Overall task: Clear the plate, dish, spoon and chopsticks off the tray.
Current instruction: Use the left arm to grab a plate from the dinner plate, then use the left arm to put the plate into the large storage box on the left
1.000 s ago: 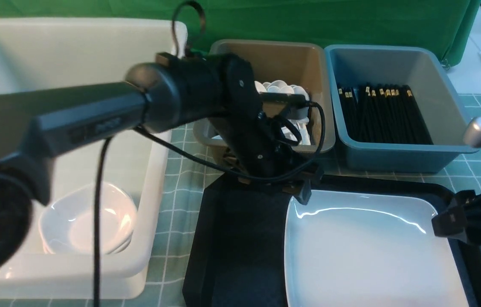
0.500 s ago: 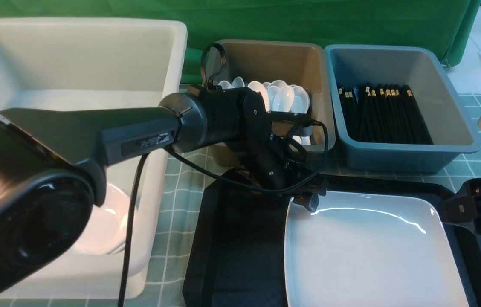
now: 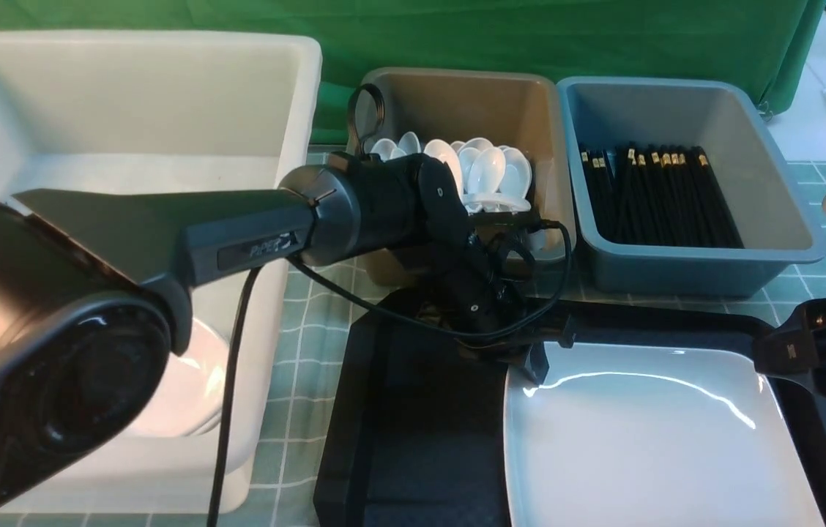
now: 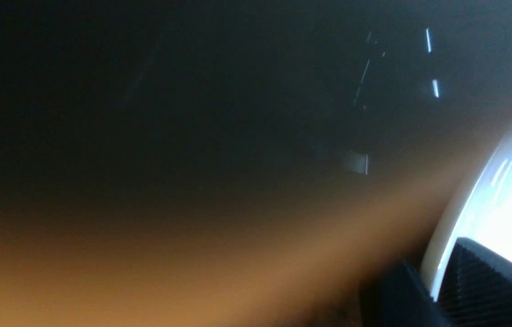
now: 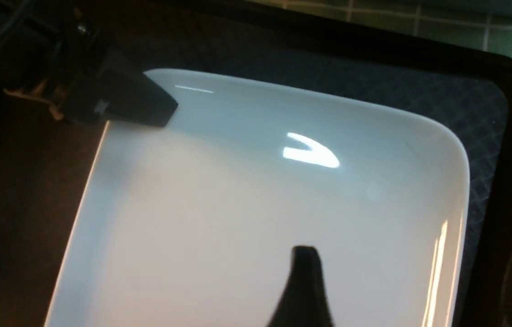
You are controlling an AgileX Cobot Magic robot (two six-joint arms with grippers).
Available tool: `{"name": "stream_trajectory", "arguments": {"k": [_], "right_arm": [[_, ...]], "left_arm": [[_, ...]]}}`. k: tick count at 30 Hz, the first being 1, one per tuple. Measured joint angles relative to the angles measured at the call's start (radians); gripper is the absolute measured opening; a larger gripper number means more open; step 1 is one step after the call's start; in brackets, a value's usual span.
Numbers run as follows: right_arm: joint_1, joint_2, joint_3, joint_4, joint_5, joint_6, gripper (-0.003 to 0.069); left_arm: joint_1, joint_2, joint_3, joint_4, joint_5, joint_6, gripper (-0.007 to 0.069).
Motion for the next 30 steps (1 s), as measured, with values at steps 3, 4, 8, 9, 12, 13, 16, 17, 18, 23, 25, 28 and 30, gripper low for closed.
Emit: {"name": "stream_trajectory", "arguments": {"k": [3,4,8,9,12,13,16,17,18,23,25,28,30], "right_arm": [[0.0,0.0,0.0,0.0,0.0,0.0,0.0566],[0.0,0.0,0.0,0.0,0.0,0.0,0.0566],[0.0,0.0,0.0,0.0,0.0,0.0,0.0566],[0.0,0.0,0.0,0.0,0.0,0.0,0.0566],[0.0,0.0,0.0,0.0,0.0,0.0,0.0566],[0.0,0.0,0.0,0.0,0.0,0.0,0.0566],[0.0,0.0,0.0,0.0,0.0,0.0,0.0566],[0.0,0.0,0.0,0.0,0.0,0.0,0.0566],[0.0,0.0,0.0,0.0,0.0,0.0,0.0566],[0.0,-0.003,0.0,0.0,0.0,0.0,0.0566],[0.0,-0.01,0.0,0.0,0.0,0.0,0.0566],[0.0,-0.056,0.0,0.0,0.0,0.0,0.0566],[0.0,-0.088,-0.001,0.0,0.0,0.0,0.0566]], "left_arm": [[-0.001,-0.025,0.003,0.002,0.015,0.0,0.0108],[-0.004,-0.053,0.003,0.002,0.026,-0.001,0.0079],[-0.006,-0.125,0.003,0.002,0.055,-0.001,0.0036],[-0.007,-0.144,0.003,0.01,0.061,-0.001,0.0029],[-0.004,-0.207,0.004,0.037,0.072,-0.001,0.0015],[-0.003,-0.225,0.004,0.046,0.073,0.0,0.0014],[0.002,-0.264,0.005,0.07,0.077,-0.008,0.0013],[0.005,-0.275,0.005,0.077,0.081,-0.014,0.0013],[0.007,-0.284,0.005,0.083,0.082,-0.018,0.0013],[0.027,-0.336,0.006,0.115,0.093,-0.036,0.0016],[0.036,-0.358,0.006,0.126,0.101,-0.049,0.0019],[0.07,-0.404,0.006,0.141,0.114,-0.058,0.0022],[0.105,-0.44,0.008,0.142,0.12,-0.065,0.0022]]}}
